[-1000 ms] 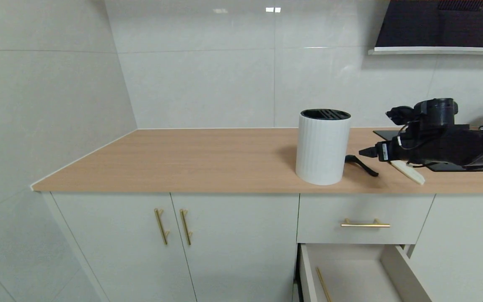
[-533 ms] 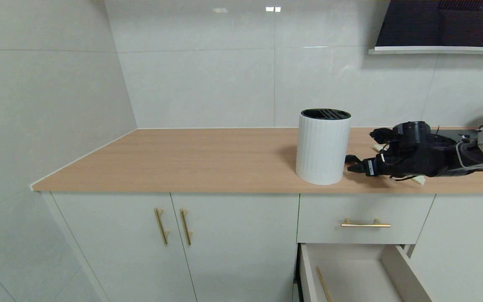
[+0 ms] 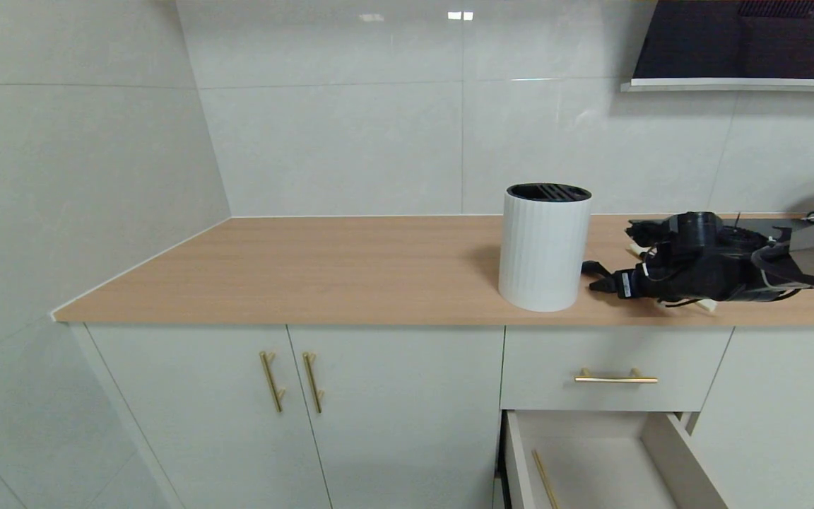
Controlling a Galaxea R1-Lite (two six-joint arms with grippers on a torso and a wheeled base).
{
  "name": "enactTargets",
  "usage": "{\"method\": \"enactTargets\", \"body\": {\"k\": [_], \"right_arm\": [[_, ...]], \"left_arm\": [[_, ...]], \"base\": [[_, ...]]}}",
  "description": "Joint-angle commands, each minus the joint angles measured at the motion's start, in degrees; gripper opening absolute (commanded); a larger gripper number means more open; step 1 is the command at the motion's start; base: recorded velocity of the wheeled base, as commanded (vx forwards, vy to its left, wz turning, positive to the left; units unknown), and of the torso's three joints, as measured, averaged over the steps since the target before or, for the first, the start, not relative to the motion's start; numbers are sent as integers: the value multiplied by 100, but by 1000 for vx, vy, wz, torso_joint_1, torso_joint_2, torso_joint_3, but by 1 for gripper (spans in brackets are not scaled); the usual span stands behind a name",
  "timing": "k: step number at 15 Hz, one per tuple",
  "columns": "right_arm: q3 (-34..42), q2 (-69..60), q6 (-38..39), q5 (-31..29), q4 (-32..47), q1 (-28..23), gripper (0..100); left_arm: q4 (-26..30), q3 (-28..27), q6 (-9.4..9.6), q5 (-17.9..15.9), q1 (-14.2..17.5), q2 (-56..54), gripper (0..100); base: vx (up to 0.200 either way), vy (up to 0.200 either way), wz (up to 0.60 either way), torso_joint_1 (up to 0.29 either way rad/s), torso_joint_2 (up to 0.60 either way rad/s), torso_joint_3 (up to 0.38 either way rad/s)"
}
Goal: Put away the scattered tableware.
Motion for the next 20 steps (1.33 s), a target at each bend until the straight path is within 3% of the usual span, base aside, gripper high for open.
{"method": "enactTargets", "body": {"k": [1, 2, 8, 11, 15, 17, 20], "right_arm": [[-33, 57, -1, 2, 7, -7, 100], [-50, 74, -1, 2, 16, -7, 0], [-50, 92, 25, -7, 7, 19, 0], [-15, -119, 447, -7, 16, 37, 0], [1171, -1473, 1212, -587, 209, 195, 0], [2454, -2545, 1247, -570, 174, 195, 0], [3755, -3477, 1256, -605, 165, 345, 0]], "left_arm": [[-1, 0, 6, 1, 2, -2, 100], [-1, 0, 6, 1, 2, -2, 100], [-1, 0, -2, 1, 2, -2, 100], [-1, 0, -2, 1, 2, -2, 100], [-1, 0, -2, 1, 2, -2, 100], [-1, 0, -2, 1, 2, -2, 100], [-1, 0, -2, 1, 2, -2, 100]], "base": [[0, 0, 0, 0, 0, 0], [0, 0, 0, 0, 0, 0], [0, 0, 0, 0, 0, 0], [0, 0, 0, 0, 0, 0], [0, 0, 0, 0, 0, 0], [0, 0, 0, 0, 0, 0], [0, 0, 0, 0, 0, 0]]}}
